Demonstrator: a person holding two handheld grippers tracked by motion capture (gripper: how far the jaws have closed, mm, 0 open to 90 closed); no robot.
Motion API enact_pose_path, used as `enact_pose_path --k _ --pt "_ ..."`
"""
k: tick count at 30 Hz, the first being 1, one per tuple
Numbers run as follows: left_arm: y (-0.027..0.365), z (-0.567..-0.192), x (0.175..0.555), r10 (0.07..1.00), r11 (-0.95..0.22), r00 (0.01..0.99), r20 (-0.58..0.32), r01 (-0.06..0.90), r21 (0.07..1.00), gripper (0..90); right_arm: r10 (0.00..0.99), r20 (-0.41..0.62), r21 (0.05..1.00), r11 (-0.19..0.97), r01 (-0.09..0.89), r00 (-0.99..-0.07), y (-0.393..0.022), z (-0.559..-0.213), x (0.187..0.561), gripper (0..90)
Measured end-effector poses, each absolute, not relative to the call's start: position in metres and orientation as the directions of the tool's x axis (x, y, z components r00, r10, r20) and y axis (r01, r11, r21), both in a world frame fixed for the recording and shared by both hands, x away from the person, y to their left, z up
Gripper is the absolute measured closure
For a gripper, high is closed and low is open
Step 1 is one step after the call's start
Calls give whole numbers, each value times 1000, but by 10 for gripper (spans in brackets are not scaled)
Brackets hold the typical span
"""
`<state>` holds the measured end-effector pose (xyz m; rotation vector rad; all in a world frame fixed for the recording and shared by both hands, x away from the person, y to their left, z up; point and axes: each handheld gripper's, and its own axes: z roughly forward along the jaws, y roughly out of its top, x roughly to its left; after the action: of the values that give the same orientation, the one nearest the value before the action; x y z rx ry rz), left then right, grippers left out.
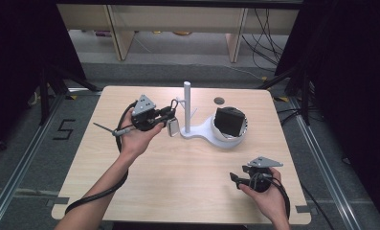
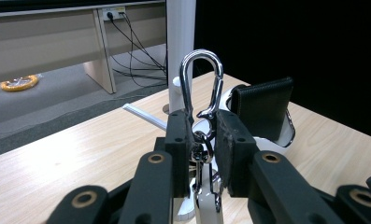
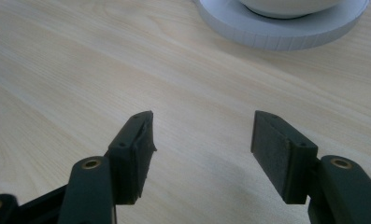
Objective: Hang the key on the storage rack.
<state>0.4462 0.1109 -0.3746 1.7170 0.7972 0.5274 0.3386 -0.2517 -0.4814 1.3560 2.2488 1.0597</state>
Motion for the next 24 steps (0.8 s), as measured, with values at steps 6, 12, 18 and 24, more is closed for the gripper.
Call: enact_pose_path --k 6,12,18,24 --pt "108 -378 453 746 -157 664 -54 254 954 753 860 100 725 281 628 -500 -252 -481 338 402" --pt "105 -379 456 747 -156 662 -59 262 952 753 860 107 723 277 633 -499 -252 -482 338 401" --pt "104 -381 460 751 -152 657 -66 269 951 753 851 98 729 292 619 -516 -252 -482 339 399" --pt "102 -385 462 756 -152 651 -69 277 949 753 855 86 728 296 619 -511 -253 -482 339 398"
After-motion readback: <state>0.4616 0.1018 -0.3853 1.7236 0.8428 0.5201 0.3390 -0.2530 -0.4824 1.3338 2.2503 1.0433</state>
